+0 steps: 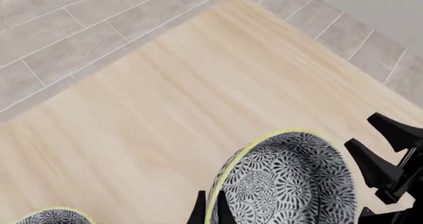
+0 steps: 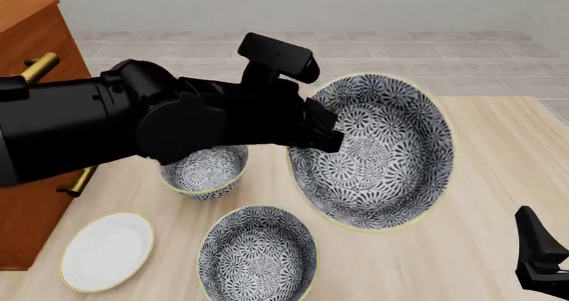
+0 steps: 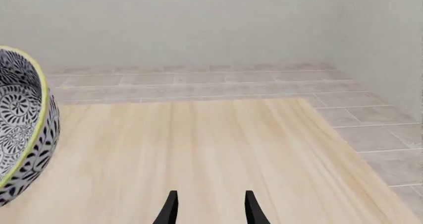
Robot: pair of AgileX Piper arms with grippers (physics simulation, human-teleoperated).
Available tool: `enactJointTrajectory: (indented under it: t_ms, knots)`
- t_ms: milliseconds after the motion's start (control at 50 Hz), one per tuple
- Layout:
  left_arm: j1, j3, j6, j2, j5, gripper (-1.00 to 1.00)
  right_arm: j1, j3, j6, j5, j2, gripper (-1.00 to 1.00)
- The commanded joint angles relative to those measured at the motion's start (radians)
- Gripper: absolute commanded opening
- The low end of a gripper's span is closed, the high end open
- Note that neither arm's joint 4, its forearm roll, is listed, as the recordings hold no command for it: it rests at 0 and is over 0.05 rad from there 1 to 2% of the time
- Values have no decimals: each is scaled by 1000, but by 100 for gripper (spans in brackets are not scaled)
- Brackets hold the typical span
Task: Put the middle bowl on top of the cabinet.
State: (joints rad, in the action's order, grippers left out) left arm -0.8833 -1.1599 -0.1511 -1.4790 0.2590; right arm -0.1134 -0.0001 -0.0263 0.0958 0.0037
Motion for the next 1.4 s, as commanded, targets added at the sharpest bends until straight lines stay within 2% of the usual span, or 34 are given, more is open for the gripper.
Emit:
enactJointTrajectory:
  t_ms: [20, 140, 240, 320, 520, 960, 1400]
  knots:
    - [42, -1, 21, 79, 36, -100, 2, 0, -1, -2, 0, 100]
    - [67, -11, 14, 103, 57, -100, 3, 0, -2, -4, 0, 100]
    - [110, -14, 42, 130, 74, -100, 3, 0, -3, -3, -1, 100]
    - [131, -18, 16, 163, 88, -100, 3, 0, -3, -3, -1, 100]
    - [181, -41, 9, 197, 130, -100, 0, 0, -5, -6, -1, 100]
    - [357, -79, -43, 302, 209, -100, 8, 0, 3, -12, 0, 100]
    - [541, -176, -82, 361, 305, -100, 5, 0, 7, -17, -3, 100]
